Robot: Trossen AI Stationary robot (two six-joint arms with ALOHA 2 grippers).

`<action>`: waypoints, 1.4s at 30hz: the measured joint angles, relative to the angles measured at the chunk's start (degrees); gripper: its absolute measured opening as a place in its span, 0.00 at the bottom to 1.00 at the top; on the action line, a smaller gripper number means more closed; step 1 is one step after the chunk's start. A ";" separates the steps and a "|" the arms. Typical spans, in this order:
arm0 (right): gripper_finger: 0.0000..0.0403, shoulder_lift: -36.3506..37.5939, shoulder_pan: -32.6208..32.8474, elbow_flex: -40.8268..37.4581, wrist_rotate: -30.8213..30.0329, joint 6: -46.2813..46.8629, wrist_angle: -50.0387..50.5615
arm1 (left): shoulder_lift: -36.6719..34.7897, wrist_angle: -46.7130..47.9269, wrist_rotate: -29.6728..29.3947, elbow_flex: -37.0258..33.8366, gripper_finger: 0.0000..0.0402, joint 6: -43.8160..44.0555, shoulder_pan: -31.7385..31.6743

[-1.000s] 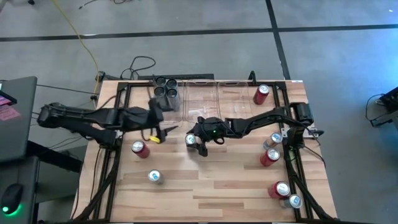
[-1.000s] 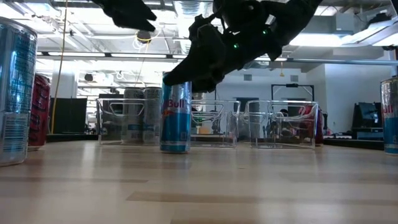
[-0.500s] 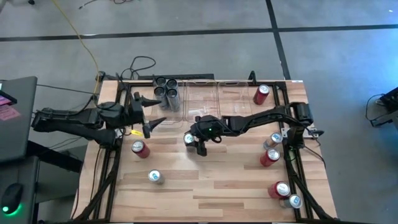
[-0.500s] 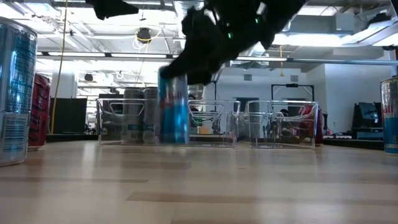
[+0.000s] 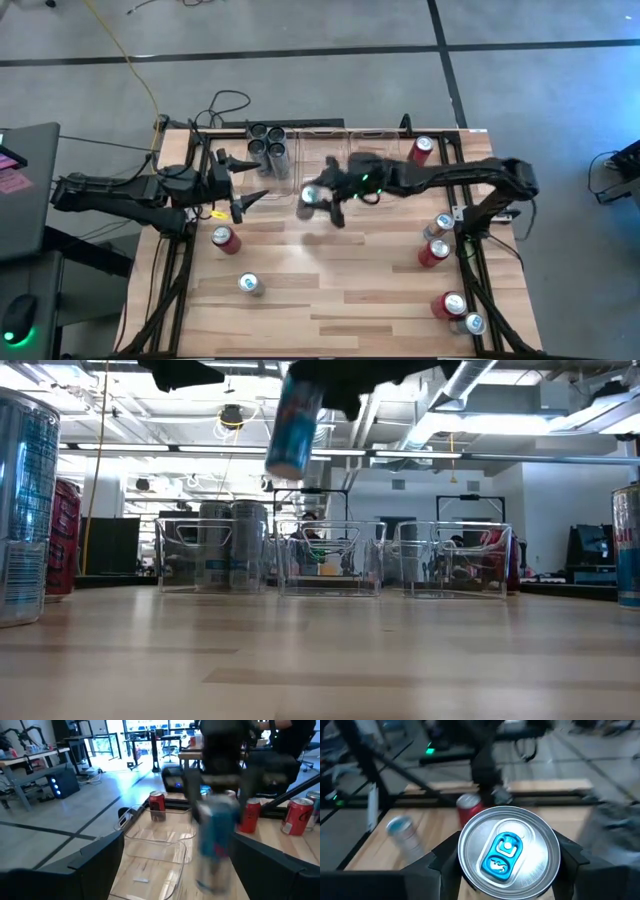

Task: Sort soda cans
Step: Put the blue soda can into the middle transparent bin

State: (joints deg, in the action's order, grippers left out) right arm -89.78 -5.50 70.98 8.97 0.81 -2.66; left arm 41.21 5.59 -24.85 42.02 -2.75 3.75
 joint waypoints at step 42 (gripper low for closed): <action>0.68 -22.98 -24.54 0.00 -1.61 -3.85 -18.02 | 0.04 1.04 0.01 0.02 0.86 -1.63 0.00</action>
State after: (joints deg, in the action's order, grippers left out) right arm -112.76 -30.04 70.98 7.36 -3.04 -20.68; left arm 41.25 6.63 -24.84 42.04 -4.38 3.75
